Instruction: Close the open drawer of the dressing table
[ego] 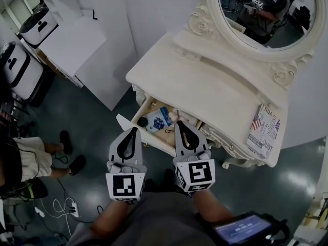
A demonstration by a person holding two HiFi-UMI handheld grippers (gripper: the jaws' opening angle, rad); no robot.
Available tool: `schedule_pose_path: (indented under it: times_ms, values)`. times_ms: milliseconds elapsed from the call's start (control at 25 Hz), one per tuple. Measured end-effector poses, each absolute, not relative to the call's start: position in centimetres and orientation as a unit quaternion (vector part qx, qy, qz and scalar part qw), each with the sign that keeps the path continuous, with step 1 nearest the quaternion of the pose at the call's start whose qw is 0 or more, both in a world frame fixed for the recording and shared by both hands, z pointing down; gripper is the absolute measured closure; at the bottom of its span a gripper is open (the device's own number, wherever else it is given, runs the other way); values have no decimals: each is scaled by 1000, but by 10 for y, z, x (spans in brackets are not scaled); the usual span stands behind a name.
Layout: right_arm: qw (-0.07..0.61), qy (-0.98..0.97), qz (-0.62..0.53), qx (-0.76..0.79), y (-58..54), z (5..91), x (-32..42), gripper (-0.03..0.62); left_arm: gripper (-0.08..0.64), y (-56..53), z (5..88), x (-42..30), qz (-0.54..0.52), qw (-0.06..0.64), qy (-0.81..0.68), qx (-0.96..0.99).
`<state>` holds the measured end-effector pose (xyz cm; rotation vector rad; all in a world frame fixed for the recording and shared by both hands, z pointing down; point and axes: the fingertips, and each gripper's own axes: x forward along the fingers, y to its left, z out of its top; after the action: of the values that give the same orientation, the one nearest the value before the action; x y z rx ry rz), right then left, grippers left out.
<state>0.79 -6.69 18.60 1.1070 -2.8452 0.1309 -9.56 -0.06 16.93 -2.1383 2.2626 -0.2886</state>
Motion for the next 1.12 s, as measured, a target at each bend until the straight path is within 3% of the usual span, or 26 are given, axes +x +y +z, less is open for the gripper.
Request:
schedule_pose_path:
  times_ms: [320, 920, 1120]
  values:
    - [36, -931, 28, 361, -85, 175, -12, 577, 543, -19, 159, -121, -86, 21, 728, -680]
    - [79, -927, 76, 358, -53, 240, -55, 577, 537, -13, 247, -137, -99, -61, 662, -741]
    - [94, -924, 91, 360, -40, 268, -62, 577, 384, 0, 296, -126, -96, -106, 621, -771]
